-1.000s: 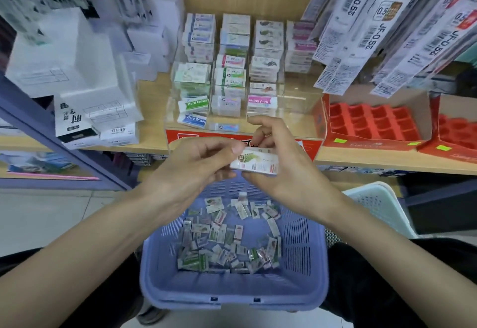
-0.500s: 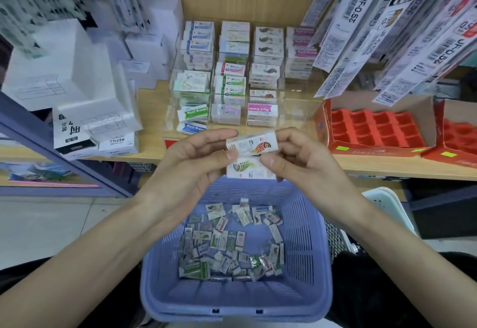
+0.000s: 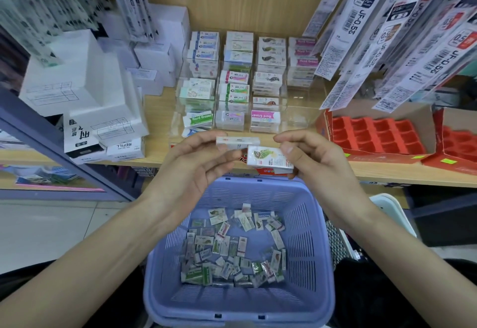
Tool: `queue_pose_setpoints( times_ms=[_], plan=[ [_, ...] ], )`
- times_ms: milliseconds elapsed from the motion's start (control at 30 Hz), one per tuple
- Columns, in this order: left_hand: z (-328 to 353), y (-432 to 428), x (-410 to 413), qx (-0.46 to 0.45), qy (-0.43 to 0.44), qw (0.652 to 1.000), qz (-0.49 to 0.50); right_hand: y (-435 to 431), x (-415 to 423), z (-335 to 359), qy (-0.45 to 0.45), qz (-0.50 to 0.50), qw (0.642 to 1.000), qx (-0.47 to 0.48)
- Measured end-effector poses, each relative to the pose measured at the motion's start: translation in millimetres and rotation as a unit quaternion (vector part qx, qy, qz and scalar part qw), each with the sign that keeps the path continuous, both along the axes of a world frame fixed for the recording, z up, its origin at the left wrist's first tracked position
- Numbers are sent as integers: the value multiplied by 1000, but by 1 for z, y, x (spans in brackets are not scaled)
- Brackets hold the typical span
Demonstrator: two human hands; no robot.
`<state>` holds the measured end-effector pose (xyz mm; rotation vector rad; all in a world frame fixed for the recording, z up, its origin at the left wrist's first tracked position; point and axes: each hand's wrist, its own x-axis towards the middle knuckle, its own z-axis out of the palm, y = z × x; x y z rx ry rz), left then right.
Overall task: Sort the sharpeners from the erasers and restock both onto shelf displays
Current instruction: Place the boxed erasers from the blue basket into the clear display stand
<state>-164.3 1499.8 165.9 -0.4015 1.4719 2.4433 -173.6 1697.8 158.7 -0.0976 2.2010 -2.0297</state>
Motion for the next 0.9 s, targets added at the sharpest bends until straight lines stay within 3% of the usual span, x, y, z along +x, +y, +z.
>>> queue_pose_setpoints(
  times_ms=[100,333,700,900],
  plan=[
    [-3,1,-2,8,14,1000,2,-1,1,-1,-8,-3,1000,1],
    [-13,-1,1,-72,48,996,-16,-1,-4,-3,-50,-60,995,-65],
    [-8,1,5,-28,1,996,-79,-25,-5,-5,-52,-63,995,-48],
    [-7,4,4,-9,-14,1000,-18,-30,-4,-6,-54,-47,997,-40]
  ],
)
